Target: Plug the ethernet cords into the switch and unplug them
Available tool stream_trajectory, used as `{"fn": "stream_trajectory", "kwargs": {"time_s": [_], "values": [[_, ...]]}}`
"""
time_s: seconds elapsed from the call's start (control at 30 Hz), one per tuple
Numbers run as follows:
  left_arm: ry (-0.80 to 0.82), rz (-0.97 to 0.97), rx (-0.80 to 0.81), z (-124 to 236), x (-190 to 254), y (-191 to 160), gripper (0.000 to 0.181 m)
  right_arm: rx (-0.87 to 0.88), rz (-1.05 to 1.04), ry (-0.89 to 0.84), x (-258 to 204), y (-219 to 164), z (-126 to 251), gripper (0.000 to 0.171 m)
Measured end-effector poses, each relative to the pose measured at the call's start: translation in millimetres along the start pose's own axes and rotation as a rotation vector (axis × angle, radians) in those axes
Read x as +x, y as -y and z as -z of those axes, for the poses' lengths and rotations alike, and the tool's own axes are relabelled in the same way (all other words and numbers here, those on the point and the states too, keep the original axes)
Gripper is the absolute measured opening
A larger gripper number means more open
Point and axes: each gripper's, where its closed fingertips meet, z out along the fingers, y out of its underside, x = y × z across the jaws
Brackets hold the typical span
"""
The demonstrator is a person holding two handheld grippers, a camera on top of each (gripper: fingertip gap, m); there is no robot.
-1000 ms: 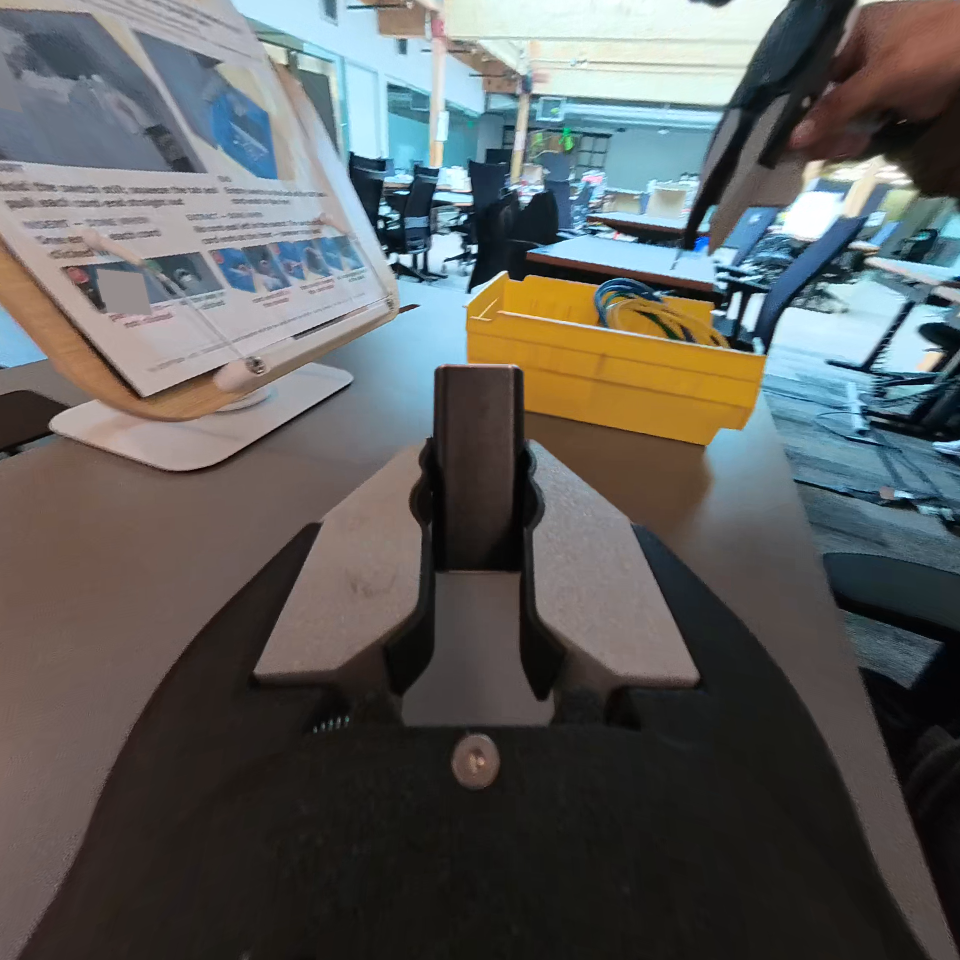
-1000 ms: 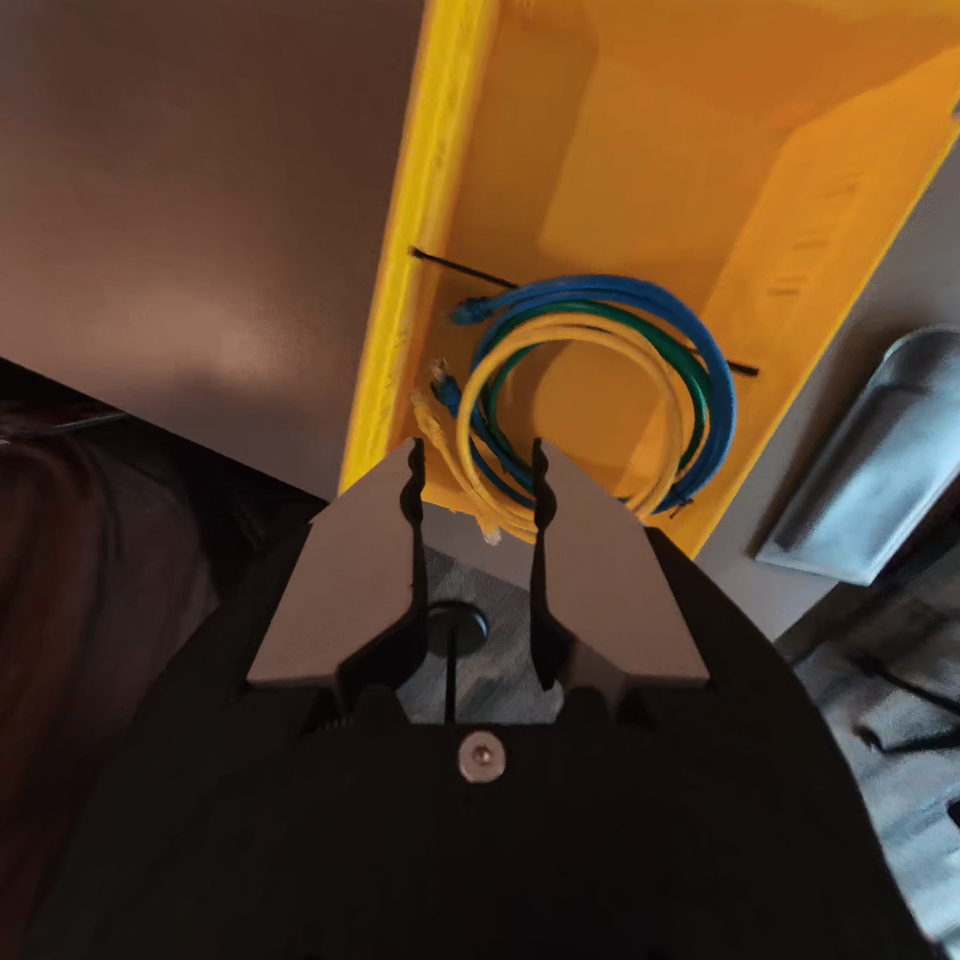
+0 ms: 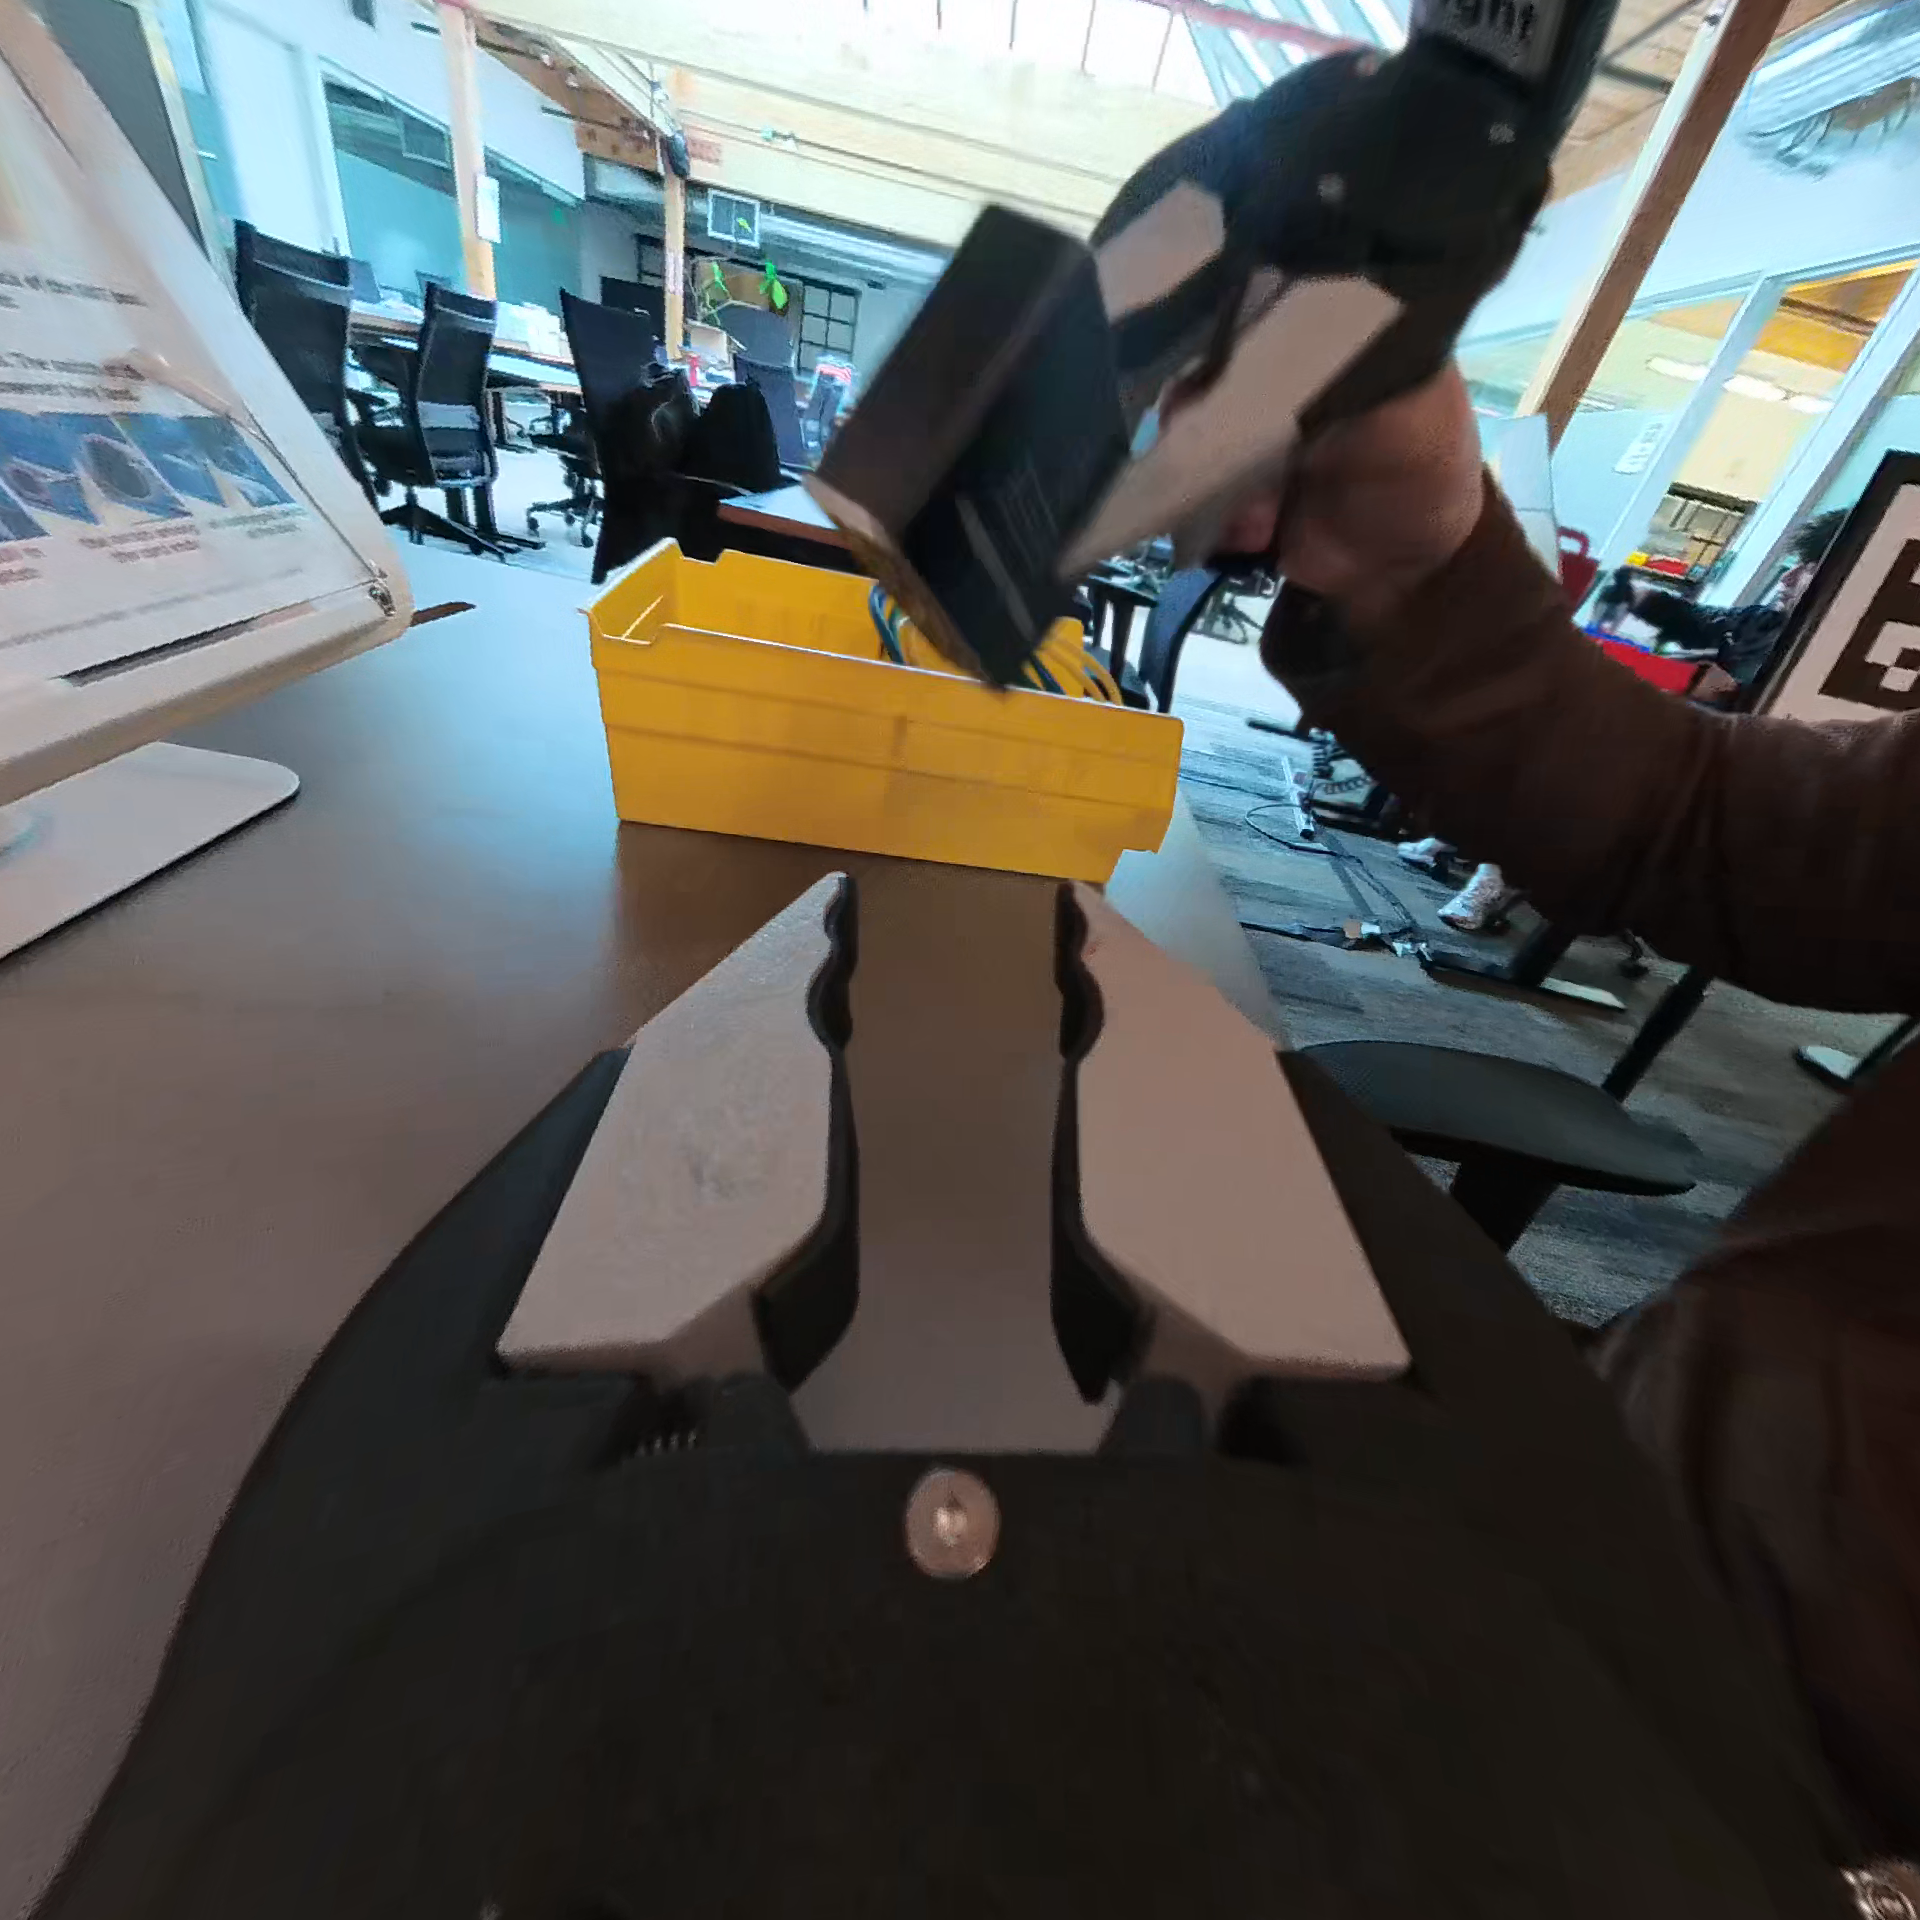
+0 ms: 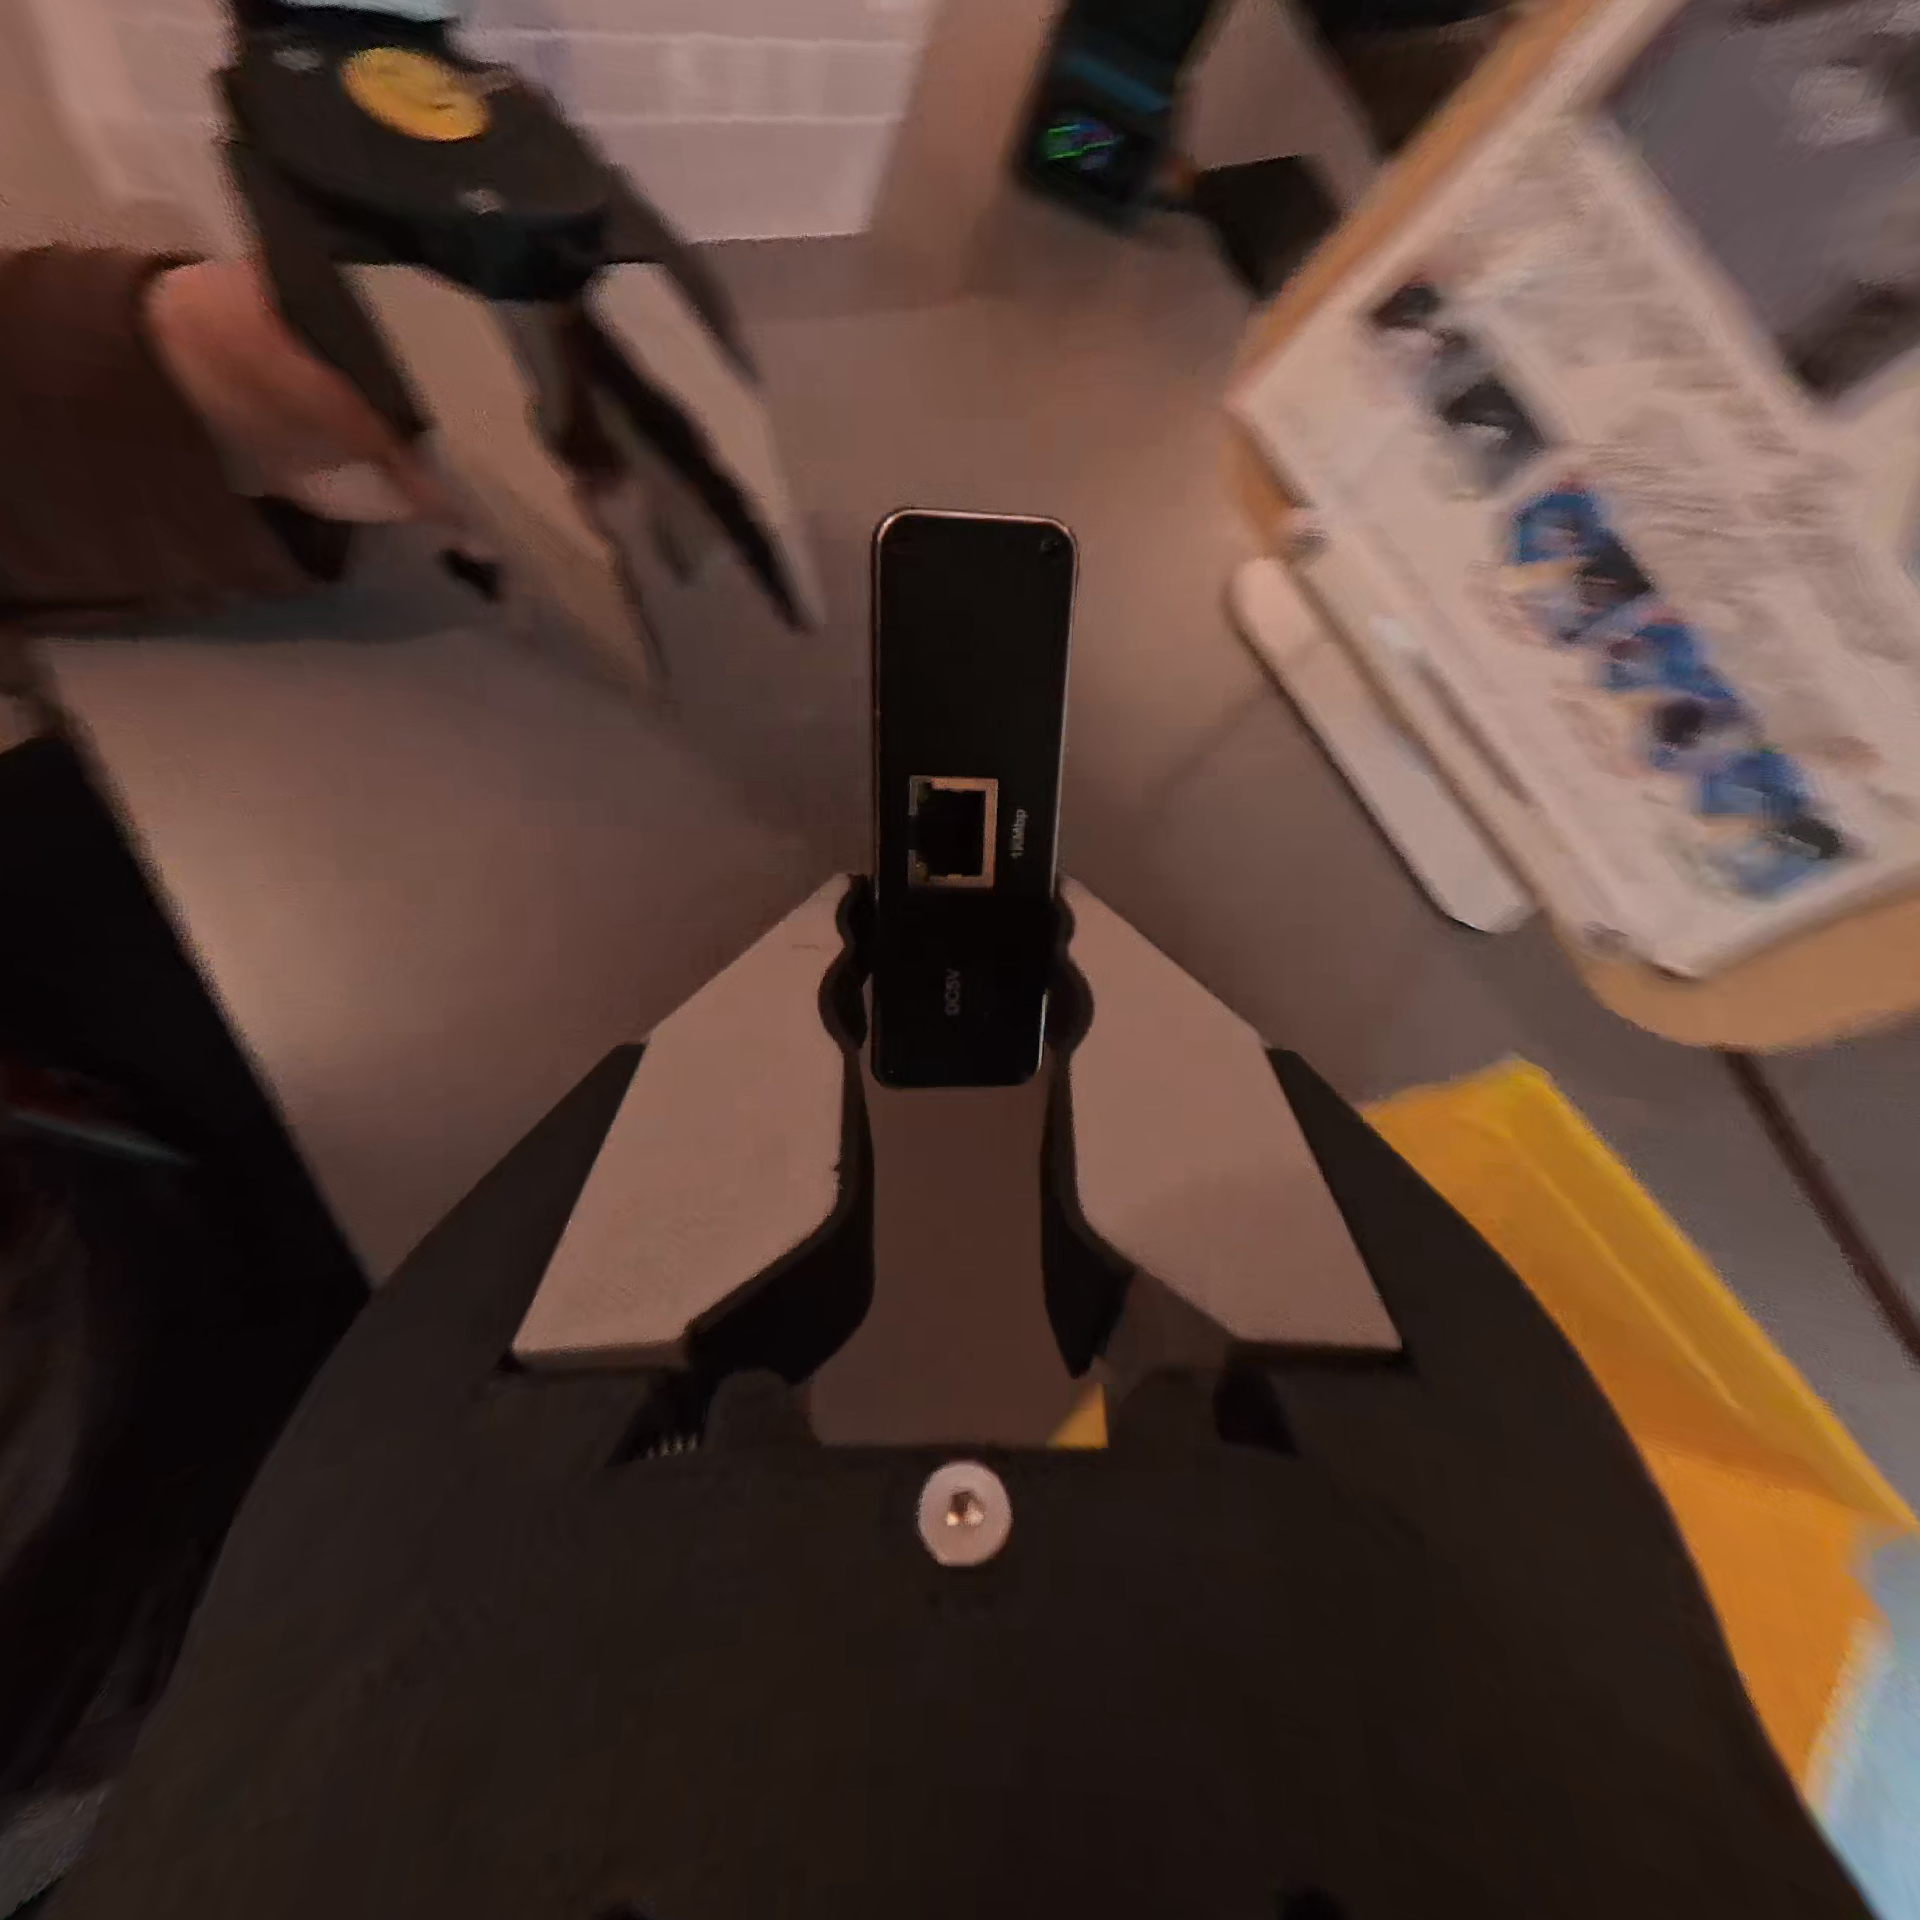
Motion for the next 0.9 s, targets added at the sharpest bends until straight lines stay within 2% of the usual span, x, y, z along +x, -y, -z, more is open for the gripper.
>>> {"fn": "stream_trajectory", "kwargs": {"time_s": [0.17,0.23,0.5,0.77,0.87,0.9], "values": [[0.006,0.020,-0.002,1,-3,0,0.029,-0.155,-0.003,-0.463,120,-37,55,0.029],[0.001,0.025,-0.003,1,-2,-1,0.027,-0.227,-0.001,-0.562,151,-57,67,0.028],[0.003,0.045,-0.028,0,-6,-7,0.024,-0.364,-0.054,-0.608,194,-113,54,0.030],[0.024,0.058,-0.064,-2,-12,-16,0.024,-0.497,-0.051,-0.635,218,-158,15,0.030],[0.024,0.061,-0.072,-2,-13,-18,0.024,-0.544,-0.108,-0.673,226,-176,14,0.040],[0.023,0.063,-0.074,-3,-13,-18,0.024,-0.523,-0.116,-0.703,230,-175,18,0.033]]}}
